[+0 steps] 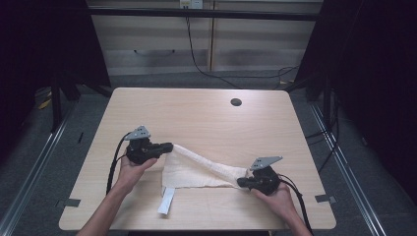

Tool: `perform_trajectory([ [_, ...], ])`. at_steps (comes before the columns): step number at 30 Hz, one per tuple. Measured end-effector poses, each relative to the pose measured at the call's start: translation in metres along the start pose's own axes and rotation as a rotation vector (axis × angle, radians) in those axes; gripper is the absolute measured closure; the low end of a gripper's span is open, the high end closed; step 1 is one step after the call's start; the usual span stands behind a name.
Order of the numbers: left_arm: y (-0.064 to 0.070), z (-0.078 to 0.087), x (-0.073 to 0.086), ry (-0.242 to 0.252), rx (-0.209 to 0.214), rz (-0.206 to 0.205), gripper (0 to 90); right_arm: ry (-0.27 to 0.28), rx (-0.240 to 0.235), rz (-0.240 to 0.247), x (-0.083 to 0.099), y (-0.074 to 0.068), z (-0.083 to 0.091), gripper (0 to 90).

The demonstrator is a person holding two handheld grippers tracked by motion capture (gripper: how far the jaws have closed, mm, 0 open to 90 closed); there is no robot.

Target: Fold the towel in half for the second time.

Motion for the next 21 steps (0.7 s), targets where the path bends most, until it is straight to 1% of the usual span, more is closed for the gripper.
perform_trajectory([
  [2,0.001,0.002,0.002,0.001,0.003,-0.009,84.5,0.006,-0.005,-0.010,0.001,0.001,0.000,88.9],
  [3,0.002,0.003,0.004,0.001,-0.002,-0.018,84.5,0.015,-0.009,-0.014,0.001,0.001,0.000,88.9],
  [4,0.004,0.004,0.005,0.004,-0.011,-0.028,84.5,0.010,-0.006,-0.018,0.002,0.001,0.000,88.9],
  [5,0.006,0.005,0.006,0.002,-0.006,-0.039,84.5,0.010,-0.007,-0.018,0.002,0.001,0.000,88.9],
  [7,0.007,0.007,0.006,-0.001,0.002,-0.041,84.4,0.010,-0.005,-0.020,0.001,0.001,0.000,88.9],
  [9,0.011,0.012,0.008,-0.011,0.026,-0.053,84.3,0.013,-0.004,-0.028,0.002,0.001,0.000,88.9],
  [10,0.011,0.014,0.009,-0.010,0.022,-0.059,84.2,0.013,-0.004,-0.031,0.002,0.001,0.000,88.9],
  [13,0.012,0.015,0.013,-0.013,0.029,-0.047,84.2,0.011,0.000,-0.028,0.001,0.000,0.000,88.9],
  [16,0.016,0.017,0.017,-0.036,0.030,-0.069,84.2,0.010,0.000,-0.027,0.001,0.000,0.000,88.9],
  [18,0.020,0.021,0.018,-0.031,0.039,-0.074,84.2,0.009,0.001,-0.027,0.001,0.000,0.000,88.9],
  [19,0.022,0.023,0.019,-0.034,0.046,-0.081,84.2,0.007,0.001,-0.027,0.001,0.000,0.000,88.9],
  [21,0.025,0.026,0.021,-0.047,0.044,-0.097,84.2,0.010,0.001,-0.026,0.001,0.000,0.000,88.9],
])
Point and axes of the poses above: each handheld gripper's, and its own axes: z roughly backward along the jaws, x roughly out of its underside, y roughly to its right, the point moved 2 cm from there along -z, roughly forward along the jaws, and after that the axes turned 12 degrees about z, right-handed, at the moved point
